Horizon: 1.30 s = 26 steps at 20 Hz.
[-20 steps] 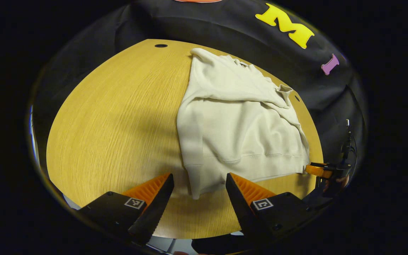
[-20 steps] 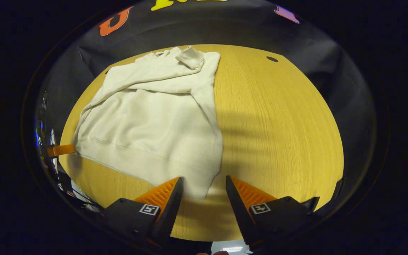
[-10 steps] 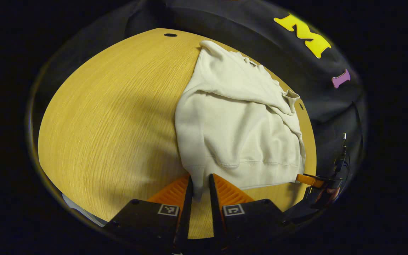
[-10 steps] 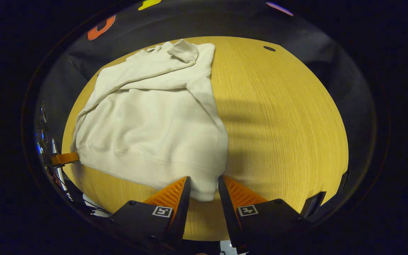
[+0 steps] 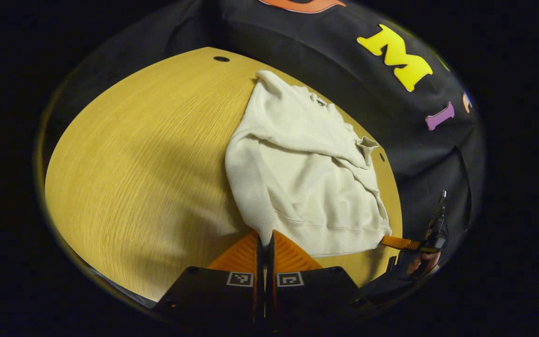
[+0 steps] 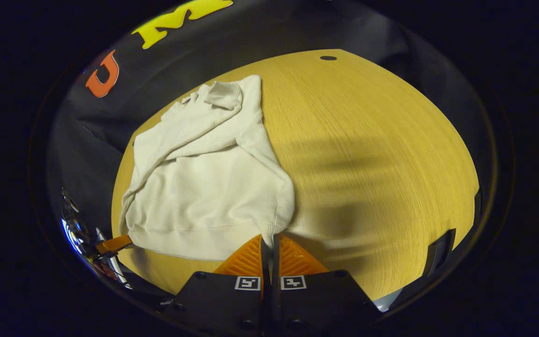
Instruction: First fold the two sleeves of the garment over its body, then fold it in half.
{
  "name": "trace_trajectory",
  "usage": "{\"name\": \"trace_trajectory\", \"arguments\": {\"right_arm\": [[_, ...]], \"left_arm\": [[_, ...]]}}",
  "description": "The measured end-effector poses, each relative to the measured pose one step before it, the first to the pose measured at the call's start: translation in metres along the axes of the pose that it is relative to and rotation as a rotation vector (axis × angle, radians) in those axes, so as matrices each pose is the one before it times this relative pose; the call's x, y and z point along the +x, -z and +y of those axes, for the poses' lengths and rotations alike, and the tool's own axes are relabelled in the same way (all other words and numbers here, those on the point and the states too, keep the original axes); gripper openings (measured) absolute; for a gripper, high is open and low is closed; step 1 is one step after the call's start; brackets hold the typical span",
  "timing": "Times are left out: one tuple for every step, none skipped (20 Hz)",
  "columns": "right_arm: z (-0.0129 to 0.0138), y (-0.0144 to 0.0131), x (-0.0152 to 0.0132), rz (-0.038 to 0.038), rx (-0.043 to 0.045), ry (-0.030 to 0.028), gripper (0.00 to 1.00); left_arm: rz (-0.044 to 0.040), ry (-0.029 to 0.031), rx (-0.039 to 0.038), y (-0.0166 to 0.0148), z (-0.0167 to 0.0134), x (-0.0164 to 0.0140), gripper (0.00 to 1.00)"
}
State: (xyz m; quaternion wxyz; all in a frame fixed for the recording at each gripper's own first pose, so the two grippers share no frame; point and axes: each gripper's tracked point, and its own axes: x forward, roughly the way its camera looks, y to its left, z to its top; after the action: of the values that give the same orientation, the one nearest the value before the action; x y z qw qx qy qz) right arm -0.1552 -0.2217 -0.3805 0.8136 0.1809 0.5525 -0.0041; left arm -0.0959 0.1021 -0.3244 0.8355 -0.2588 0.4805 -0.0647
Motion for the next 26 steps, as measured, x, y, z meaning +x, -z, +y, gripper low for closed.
{"name": "trace_trajectory", "arguments": {"right_arm": [[0.00531, -0.00633, -0.00546, -0.01115, 0.009, -0.02621, 0.01], [0.0033, -0.00629, -0.00441, -0.00339, 0.00455, -0.01721, 0.01], [0.00413, -0.00902, -0.00606, -0.01184, 0.00715, -0.01719, 0.01], [0.005, -0.01075, -0.00434, -0.01416, 0.00589, -0.01697, 0.01], [0.00549, -0.01128, -0.00401, -0.01876, -0.00036, -0.01634, 0.01], [0.00605, -0.01419, -0.00611, -0.02268, -0.01139, -0.01138, 0.01], [0.00624, -0.01529, -0.00601, -0.03011, -0.01803, -0.00915, 0.01], [0.00867, -0.0168, -0.00515, -0.03126, -0.01668, -0.01204, 0.01], [0.0097, -0.01659, -0.0038, -0.03064, -0.01521, -0.01461, 0.01], [0.00954, -0.0179, -0.00239, -0.02836, -0.01449, -0.01406, 0.0], [0.00819, -0.0141, -0.00041, -0.02307, -0.01547, -0.01488, 0.01], [0.00831, -0.01286, 0.0013, -0.0175, -0.01414, -0.01463, 0.01], [0.0068, -0.01514, 0.00013, -0.01854, -0.00645, -0.01449, 0.01], [0.00657, -0.01393, 0.0012, -0.01309, -0.00631, -0.00968, 0.01], [0.00787, -0.01173, 0.00451, -0.0119, -0.00446, -0.00428, 0.01], [0.00632, -0.01241, 0.00379, -0.01403, -0.00845, -0.00719, 0.01], [0.00571, -0.01326, 0.00742, -0.01465, -0.01081, -0.00423, 0.01], [0.00671, -0.01518, 0.00897, -0.01575, -0.01099, -0.00801, 0.0], [0.00501, -0.01496, 0.01054, -0.0161, -0.00847, -0.00388, 0.01], [0.00225, -0.0152, 0.0085, -0.01675, -0.00211, -0.00099, 0.01], [0.00014, -0.0151, 0.00928, -0.0149, 0.00174, 0.00041, 0.01], [-0.00225, -0.01343, 0.01022, -0.00698, 0.00424, 0.00402, 0.0], [-0.00374, -0.01004, 0.00976, -0.00604, 0.00654, 0.00655, 0.0], [-0.00373, -0.01018, 0.01063, -0.00245, 0.00981, 0.00323, 0.0], [-0.00221, -0.00701, 0.01157, 0.00249, 0.00821, -0.00194, 0.0], [-0.00419, -0.00389, 0.01269, 0.00968, 0.00663, 0.00465, 0.0]], "left_arm": [[-0.0179, 0.00239, 0.03961, -0.00746, -0.00341, -0.00385, 0.04], [-0.01487, 0.00225, 0.04392, -0.00663, -0.00352, -0.00104, 0.04], [-0.01521, 0.00477, 0.0408, -0.00952, -0.00312, -0.0036, 0.04], [-0.01624, 0.00598, 0.03631, -0.01132, -0.00653, -0.00464, 0.04], [-0.01798, 0.0066, 0.03199, -0.01108, -0.00651, -0.00298, 0.04], [-0.01751, 0.00713, 0.03404, -0.01312, -0.00363, -0.00015, 0.04], [-0.02527, 0.00024, 0.0341, -0.01416, -0.00232, 0.00015, 0.04], [-0.02177, -0.00088, 0.03063, -0.01421, -0.00224, -0.00064, 0.04], [-0.02778, 0.00181, 0.02206, -0.01594, -0.00216, -0.00081, 0.04], [-0.02565, 0.00835, 0.01658, -0.01634, -0.00216, 0.00118, 0.04], [-0.02561, 0.00487, 0.0142, -0.01541, -0.00063, 0.00141, 0.04], [-0.0243, 0.00497, 0.01007, -0.01436, -0.00285, 0.00367, 0.04], [-0.03095, 0.00288, 0.00418, -0.01498, -0.00026, 0.00345, 0.04], [-0.03389, -0.00226, 0.00324, -0.01862, 0.00128, 0.00466, 0.04], [-0.03427, 0.00209, 0.00302, -0.01828, 0.00081, 0.00444, 0.04], [-0.03404, 0.00283, 0.00396, -0.01839, -0.00146, 0.00616, 0.04], [-0.02389, 0.00772, 0.00386, -0.01603, -0.00128, 0.00742, 0.04], [-0.02007, 0.00651, 0.00475, -0.01654, 0.0001, 0.00687, 0.04], [-0.01675, 0.009, 0.00338, -0.01559, 0.00008, 0.00881, 0.04], [-0.01089, 0.00466, 0.004, -0.01446, 0.00063, 0.01053, 0.04], [-0.01034, 0.00243, 0.00457, -0.01225, 0.00261, 0.00942, 0.04], [-0.00516, -0.00563, 0.0065, -0.01587, 0.00017, 0.01171, 0.04], [-0.00799, -0.00601, -0.0029, -0.01153, 0.0053, 0.01126, 0.04], [-0.01056, -0.00959, -0.01851, -0.01058, 0.00804, 0.01245, 0.04], [-0.00699, -0.00804, -0.03002, -0.00636, 0.00698, 0.01062, 0.04], [-0.00443, -0.00487, -0.03536, -0.00378, 0.00553, 0.01309, 0.04]]}}
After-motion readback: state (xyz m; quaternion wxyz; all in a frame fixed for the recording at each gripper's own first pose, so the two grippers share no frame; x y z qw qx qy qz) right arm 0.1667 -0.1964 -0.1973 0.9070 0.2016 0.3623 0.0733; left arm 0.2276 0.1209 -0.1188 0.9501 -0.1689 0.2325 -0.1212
